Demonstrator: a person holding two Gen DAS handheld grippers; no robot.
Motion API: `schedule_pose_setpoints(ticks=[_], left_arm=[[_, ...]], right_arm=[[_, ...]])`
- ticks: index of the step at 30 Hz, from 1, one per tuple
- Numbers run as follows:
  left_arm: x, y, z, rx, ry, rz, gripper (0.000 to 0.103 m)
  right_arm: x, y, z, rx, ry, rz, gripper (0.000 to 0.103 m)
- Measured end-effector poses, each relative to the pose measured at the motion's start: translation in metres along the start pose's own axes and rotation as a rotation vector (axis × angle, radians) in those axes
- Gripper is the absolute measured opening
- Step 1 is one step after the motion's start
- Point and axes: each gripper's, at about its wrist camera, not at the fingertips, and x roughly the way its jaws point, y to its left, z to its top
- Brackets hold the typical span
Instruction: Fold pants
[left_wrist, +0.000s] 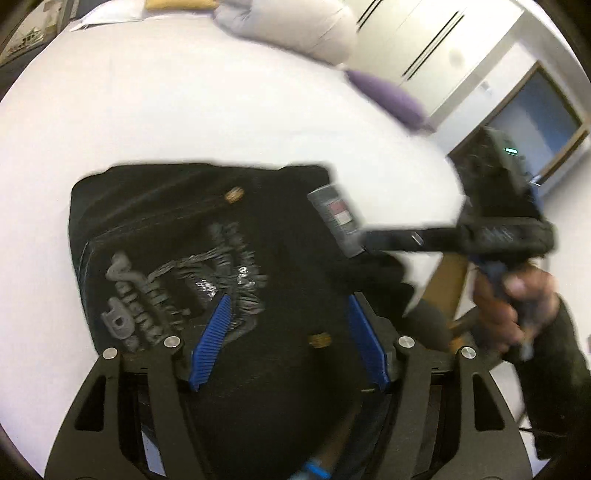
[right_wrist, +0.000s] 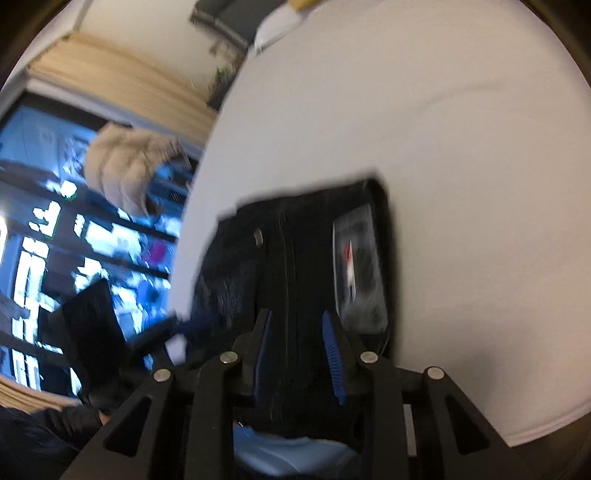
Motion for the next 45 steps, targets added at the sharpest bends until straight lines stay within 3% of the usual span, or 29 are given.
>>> schedule_pose_setpoints(ticks=[2,4,16,19,23,25,27,28,30,32,35,37,39,41,45], left_arm=[[0.015,0.012,-0.010,0.004,0.053,0.003,0.063],[0.012,0.013,-0.019,0.038,0.019,0.009,0.063],[-0.031,0.000,-0.067,0.245,0.039,0.084,0.065],[-0.056,0.008,-0.057,0.178,0.001,0.051,0.066],[-0.056,0.029,-0.020,0.038,-0.037,0.008,0.066],[-0.039,0.044,-0.003,0.009,-0.034,0.031,0.066],[-0.016,0.059,0.011,-0.052,0.013,0.018,0.066],[-0.011,0.062,0.012,-0.056,0.025,0.024,0.066],[-0.004,0.057,0.013,-0.020,0.039,0.065,0.066],[-0.011,0.049,0.009,0.002,0.038,0.097,0.066],[-0.041,0.045,0.001,-0.035,-0.029,0.070,0.067],[-0.058,0.045,-0.002,-0.033,-0.076,0.113,0.085],[-0.066,0.050,0.000,-0.061,-0.089,0.163,0.085],[-0.074,0.064,-0.003,-0.107,-0.087,0.167,0.085],[-0.046,0.086,-0.001,-0.164,-0.015,0.176,0.085]], right_arm=[[0.014,-0.008,-0.012,0.015,0.028,-0.048,0.023],[0.011,-0.016,-0.020,0.043,-0.004,-0.027,0.018],[-0.023,-0.033,-0.059,0.101,-0.065,-0.023,0.018],[-0.041,-0.026,-0.056,0.105,-0.112,-0.017,0.028],[-0.042,-0.017,-0.029,0.135,-0.181,0.192,0.032],[-0.026,-0.011,-0.011,0.122,-0.169,0.221,0.032],[-0.006,-0.011,0.003,0.130,-0.146,0.206,0.041],[0.004,-0.017,0.010,0.168,-0.131,0.159,0.052],[0.008,-0.026,0.014,0.199,-0.132,0.124,0.054],[-0.003,-0.034,0.012,0.217,-0.175,0.146,0.059],[-0.030,-0.040,0.003,0.204,-0.262,0.131,0.078],[-0.039,-0.051,0.002,0.212,-0.274,0.130,0.079],[-0.038,-0.059,0.004,0.236,-0.250,0.122,0.079],[-0.028,-0.061,0.007,0.223,-0.205,0.118,0.079],[0.008,-0.056,0.012,0.203,-0.090,0.121,0.079]])
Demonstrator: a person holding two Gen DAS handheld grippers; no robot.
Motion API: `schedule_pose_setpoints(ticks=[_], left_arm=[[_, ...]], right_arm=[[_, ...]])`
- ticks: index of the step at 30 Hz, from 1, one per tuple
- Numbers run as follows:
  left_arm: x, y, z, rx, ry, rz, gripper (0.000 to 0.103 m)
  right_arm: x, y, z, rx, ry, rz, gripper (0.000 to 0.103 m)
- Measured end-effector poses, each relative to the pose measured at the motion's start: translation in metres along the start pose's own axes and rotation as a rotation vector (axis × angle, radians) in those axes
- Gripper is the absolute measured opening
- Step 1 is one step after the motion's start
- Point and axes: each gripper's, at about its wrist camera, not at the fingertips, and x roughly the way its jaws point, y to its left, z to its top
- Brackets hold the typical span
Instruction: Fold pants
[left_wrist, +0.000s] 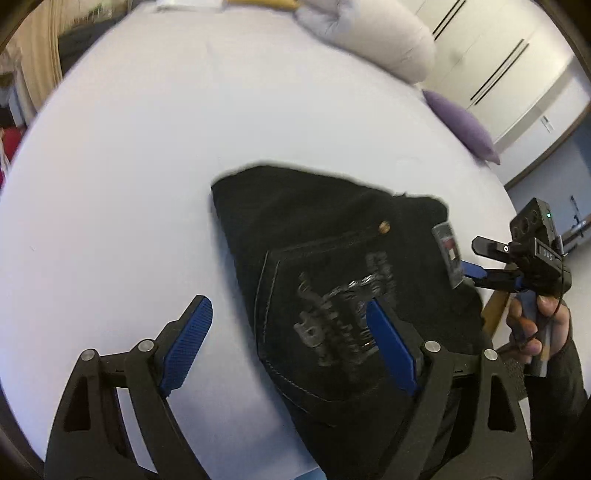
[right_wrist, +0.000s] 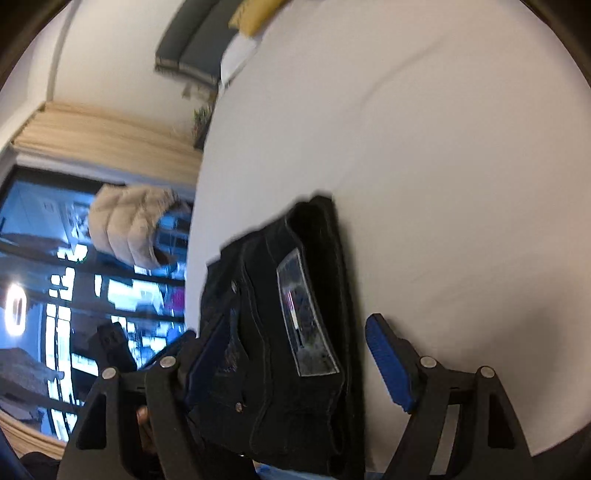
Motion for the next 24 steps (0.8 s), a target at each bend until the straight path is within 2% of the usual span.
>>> schedule_pose_setpoints(ticks=[4,9,12,14,18,24], left_arm=[[0.026,0.004,-0.003,-0.040,0.074,-0.062,0.085],[0.039,-0.001,0.001,-0.043,0.088,-0.096,0.085],[0.048,-0.011,0.004,-0.022,0.093,-0.086,0.085],[0.052,-0.018,0.004,0.011,0.100,-0.070,0.084],[0.056,-0.027,0.003,0.057,0.103,-0.041,0.072],[0.053,-0.031,0.005,0.094,0.085,-0.033,0.044]], right_arm=[[0.023,0.008,-0.002,-0.036,0.050,-0.021,0.080],[0.030,0.012,-0.001,-0.056,0.089,-0.035,0.079],[0.034,0.016,-0.003,-0.085,0.103,-0.061,0.072],[0.036,0.017,-0.006,-0.099,0.106,-0.082,0.064],[0.039,0.019,-0.008,-0.117,0.108,-0.138,0.046],[0.039,0.032,-0.016,-0.183,0.089,-0.229,0.029]])
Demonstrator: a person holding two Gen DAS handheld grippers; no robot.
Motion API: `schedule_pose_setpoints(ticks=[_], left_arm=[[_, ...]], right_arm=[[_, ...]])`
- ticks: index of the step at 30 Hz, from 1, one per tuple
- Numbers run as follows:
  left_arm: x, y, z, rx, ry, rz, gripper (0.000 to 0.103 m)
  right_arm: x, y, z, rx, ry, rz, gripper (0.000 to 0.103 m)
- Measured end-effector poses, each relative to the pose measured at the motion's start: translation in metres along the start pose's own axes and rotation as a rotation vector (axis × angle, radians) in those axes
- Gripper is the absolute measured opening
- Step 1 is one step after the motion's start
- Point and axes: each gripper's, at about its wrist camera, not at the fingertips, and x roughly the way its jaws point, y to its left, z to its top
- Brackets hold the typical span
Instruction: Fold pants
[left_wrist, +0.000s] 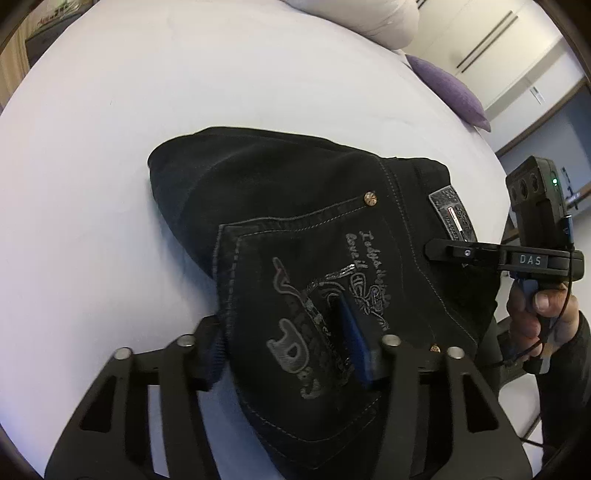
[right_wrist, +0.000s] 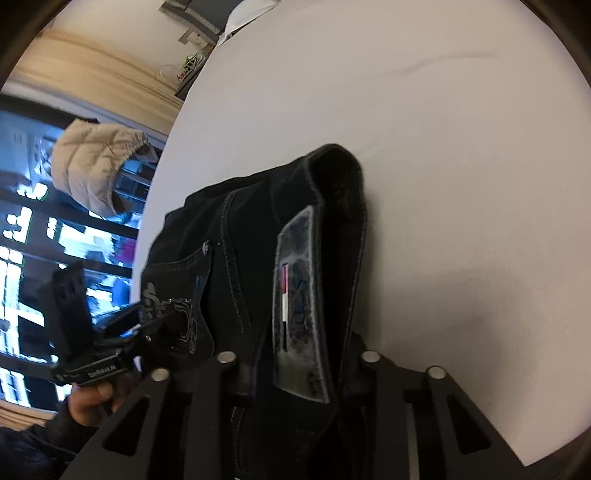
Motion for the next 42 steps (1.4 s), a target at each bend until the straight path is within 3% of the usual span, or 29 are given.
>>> schedule_pose_setpoints(ticks=[4,10,18,22,26,32,35,38,42], left_arm=[[-0.005,-0.006,0.001,0.040,-0.023,-0.008,0.024],[-0.011,0.002,0.002,-0.007,-0.048,-0.062,0.020],[-0.051,0.028,0.016,-0.053,-0.131,-0.088,0.018],[-0.071,0.058,0.038,-0.062,-0.165,-0.058,0.018],[-0.083,0.094,0.073,-0.028,-0.184,0.035,0.018],[-0.068,0.162,0.120,-0.052,-0.140,0.121,0.018],[-0.049,0.195,0.128,-0.076,-0.089,0.125,0.019],[-0.034,0.209,0.129,-0.094,-0.084,0.098,0.024],[-0.028,0.222,0.126,-0.128,-0.106,0.076,0.044]], right_arm=[[-0.003,0.012,-0.002,-0.035,-0.019,-0.047,0.024],[-0.015,0.039,-0.007,-0.107,-0.051,-0.100,0.022],[-0.027,0.083,0.006,-0.179,-0.088,-0.077,0.021],[-0.012,0.102,0.029,-0.175,-0.104,-0.034,0.021],[0.019,0.133,0.065,-0.165,-0.116,0.031,0.021],[0.084,0.157,0.118,-0.117,-0.069,0.070,0.021],[0.110,0.140,0.128,-0.032,-0.055,0.076,0.021],[0.122,0.116,0.124,0.054,-0.050,0.145,0.024],[0.137,0.082,0.113,0.165,-0.032,0.258,0.031]])
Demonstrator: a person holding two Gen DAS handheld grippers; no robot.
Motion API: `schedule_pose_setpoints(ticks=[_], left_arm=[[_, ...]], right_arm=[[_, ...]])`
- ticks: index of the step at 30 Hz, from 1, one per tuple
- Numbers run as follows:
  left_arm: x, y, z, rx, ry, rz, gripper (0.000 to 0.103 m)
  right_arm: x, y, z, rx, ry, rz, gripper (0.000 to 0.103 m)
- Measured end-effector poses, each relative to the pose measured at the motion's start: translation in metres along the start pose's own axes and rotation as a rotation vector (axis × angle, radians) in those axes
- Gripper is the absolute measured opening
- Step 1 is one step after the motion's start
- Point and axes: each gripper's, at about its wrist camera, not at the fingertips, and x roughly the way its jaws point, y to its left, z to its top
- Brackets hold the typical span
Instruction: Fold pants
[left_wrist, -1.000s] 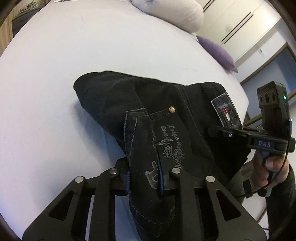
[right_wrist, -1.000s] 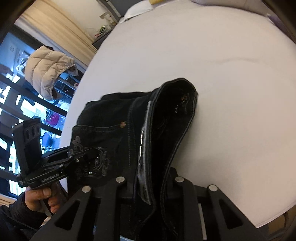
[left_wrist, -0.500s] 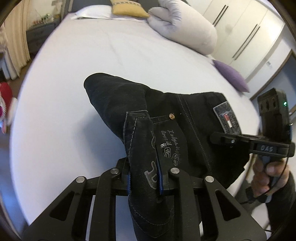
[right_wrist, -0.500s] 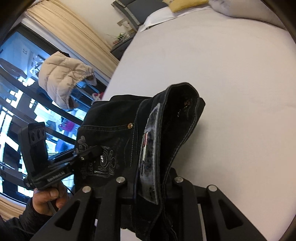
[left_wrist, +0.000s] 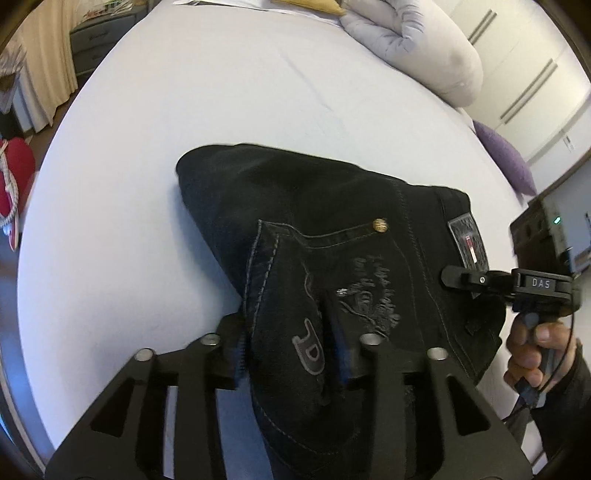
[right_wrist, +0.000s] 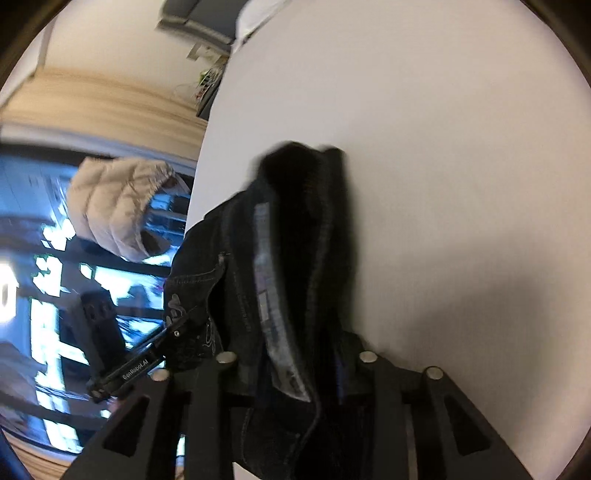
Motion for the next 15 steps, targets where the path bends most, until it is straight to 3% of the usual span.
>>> schedule_pose_setpoints(ticks=[2,4,10,15], left_arm=[[0.005,0.011,-0.004,-0.042,-0.008,-0.037,0.049],[0.006,0.020,-0.009,-0.069,-0.030,-0.064,0.050],[-0.009,0.023,-0.023,-0.078,-0.072,-0.060,0.052],[-0.031,0.005,-0.034,-0.079,-0.112,-0.005,0.059]], right_arm=[[0.001,-0.014,-0.002,0.055,-0.004,0.078,0.031],[0.000,-0.016,-0.003,0.044,-0.007,0.088,0.031],[-0.003,0.000,-0.003,0.031,-0.024,0.064,0.042],[-0.036,-0.001,-0.013,0.037,-0.108,-0.020,0.052]])
